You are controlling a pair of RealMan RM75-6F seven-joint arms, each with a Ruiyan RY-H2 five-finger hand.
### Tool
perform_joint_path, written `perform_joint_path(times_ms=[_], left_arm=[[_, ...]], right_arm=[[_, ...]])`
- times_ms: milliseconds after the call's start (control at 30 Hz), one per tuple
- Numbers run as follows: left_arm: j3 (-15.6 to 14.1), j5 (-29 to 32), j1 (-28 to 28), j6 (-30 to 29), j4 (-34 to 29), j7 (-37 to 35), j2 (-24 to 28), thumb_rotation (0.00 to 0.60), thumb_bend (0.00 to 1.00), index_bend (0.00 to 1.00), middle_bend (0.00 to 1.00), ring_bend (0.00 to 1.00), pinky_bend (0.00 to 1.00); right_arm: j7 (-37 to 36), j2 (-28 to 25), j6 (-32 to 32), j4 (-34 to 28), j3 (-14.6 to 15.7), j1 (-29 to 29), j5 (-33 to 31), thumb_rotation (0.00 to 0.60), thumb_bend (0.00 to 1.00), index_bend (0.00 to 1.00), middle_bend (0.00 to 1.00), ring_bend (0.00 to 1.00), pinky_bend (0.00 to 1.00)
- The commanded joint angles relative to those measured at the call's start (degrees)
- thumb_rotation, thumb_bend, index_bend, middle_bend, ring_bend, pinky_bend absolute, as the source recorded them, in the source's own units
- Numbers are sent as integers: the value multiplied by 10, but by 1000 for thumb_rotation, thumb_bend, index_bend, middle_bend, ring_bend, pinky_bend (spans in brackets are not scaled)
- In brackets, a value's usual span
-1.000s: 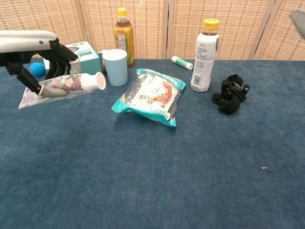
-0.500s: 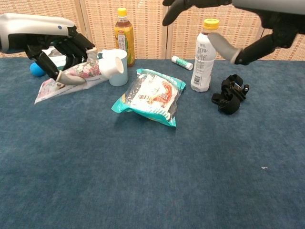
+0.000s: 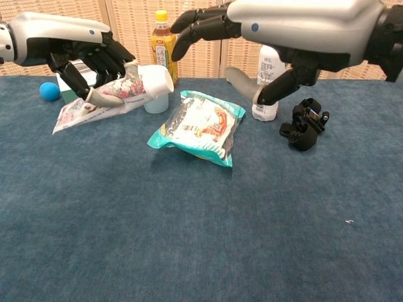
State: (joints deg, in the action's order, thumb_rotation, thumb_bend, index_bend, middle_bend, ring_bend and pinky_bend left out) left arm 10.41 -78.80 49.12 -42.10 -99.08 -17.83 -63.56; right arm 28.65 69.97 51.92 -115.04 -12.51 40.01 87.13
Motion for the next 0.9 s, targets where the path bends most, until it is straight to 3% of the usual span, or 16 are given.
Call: perform_joint_path(times_ms=[33, 900], left_arm=[[0, 7, 3, 4, 1, 5, -1, 600, 404, 623, 682, 585, 563], [2, 38, 12, 11, -6, 29, -2, 600, 404, 627, 688, 588, 573]], right_arm=[[12, 11, -3, 8, 2, 8, -10, 600, 630, 205, 34, 0, 0], [63, 71, -4, 55, 10, 65, -83, 600, 630, 205, 23, 0, 0]])
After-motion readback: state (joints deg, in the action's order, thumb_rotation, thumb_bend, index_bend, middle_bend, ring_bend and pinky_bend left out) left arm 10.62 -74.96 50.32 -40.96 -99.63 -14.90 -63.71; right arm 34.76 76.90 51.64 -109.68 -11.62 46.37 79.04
